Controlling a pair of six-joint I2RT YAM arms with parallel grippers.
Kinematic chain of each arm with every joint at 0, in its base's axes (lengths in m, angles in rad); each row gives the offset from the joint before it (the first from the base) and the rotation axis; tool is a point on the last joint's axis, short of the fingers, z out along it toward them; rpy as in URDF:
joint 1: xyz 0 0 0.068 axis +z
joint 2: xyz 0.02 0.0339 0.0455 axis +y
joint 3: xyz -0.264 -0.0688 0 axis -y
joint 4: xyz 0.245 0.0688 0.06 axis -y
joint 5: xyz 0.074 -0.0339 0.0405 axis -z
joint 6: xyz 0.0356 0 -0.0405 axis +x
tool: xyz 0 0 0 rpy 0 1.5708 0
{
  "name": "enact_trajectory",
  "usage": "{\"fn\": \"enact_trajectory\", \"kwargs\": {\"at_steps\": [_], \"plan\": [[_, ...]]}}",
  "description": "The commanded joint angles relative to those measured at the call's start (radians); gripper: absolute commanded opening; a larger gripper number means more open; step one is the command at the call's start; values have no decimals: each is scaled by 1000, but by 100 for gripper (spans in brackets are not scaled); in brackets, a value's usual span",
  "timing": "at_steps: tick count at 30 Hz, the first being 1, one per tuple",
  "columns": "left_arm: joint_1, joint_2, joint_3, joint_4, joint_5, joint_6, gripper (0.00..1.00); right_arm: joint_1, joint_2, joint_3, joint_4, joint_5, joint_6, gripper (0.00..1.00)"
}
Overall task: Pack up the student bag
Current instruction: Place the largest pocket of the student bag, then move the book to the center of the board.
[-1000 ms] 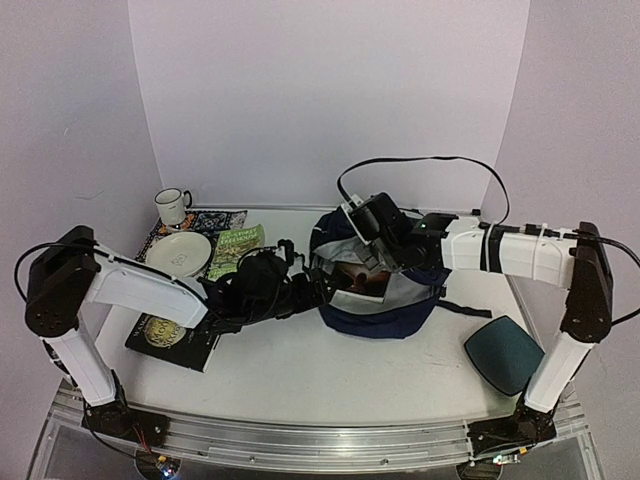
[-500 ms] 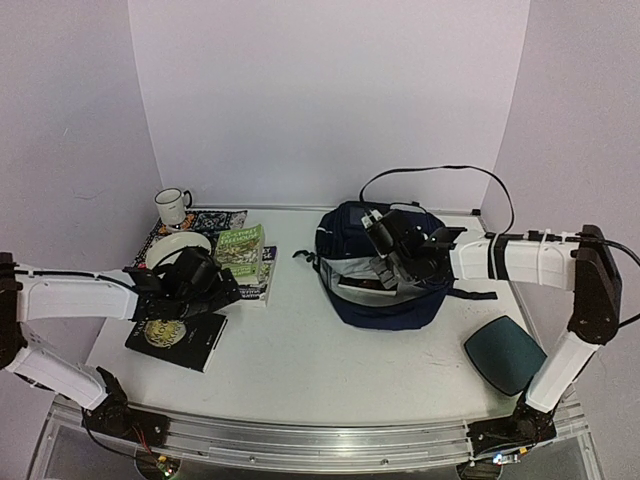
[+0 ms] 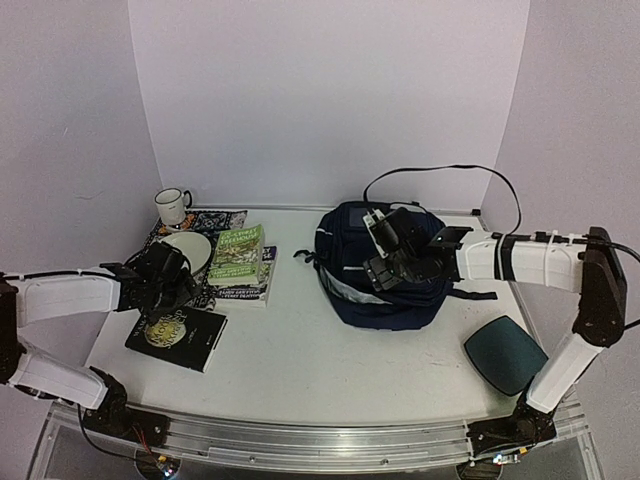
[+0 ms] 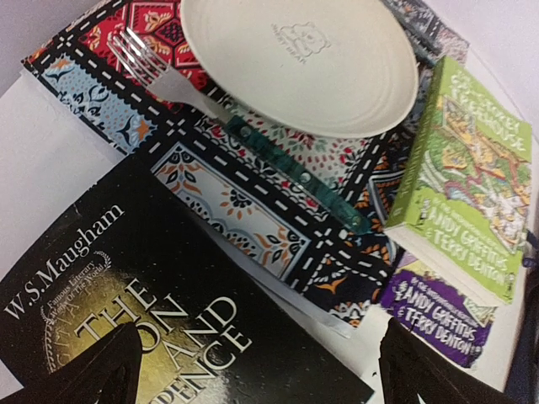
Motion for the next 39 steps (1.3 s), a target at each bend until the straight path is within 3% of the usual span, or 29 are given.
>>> {"fn": "enact_trajectory", "kwargs": {"at_steps": [1,6,12,18,26,33,39], "plan": [[42,77,14,-16,80,56,100,-5,-68,-8,3,-20,14,89],[46,157,15,-14,192,81,99,-4,-72,-12,3,-40,-2,96],[32,213,-35,-12,423,135,97,-5,-77,-15,3,-109,9,97],[-170,204,-70,-9,518,71,93,-5,-68,-7,3,-212,26,97],[-497,381,80,-7,518,-6,93,-3,-54,4,3,-357,42,97],[-520,389,240,-32,430,32,94,-1,0,48,-13,-591,47,97],[-520,278,211,-141,357,-11,95,12,96,97,-40,-779,61,96]]}}
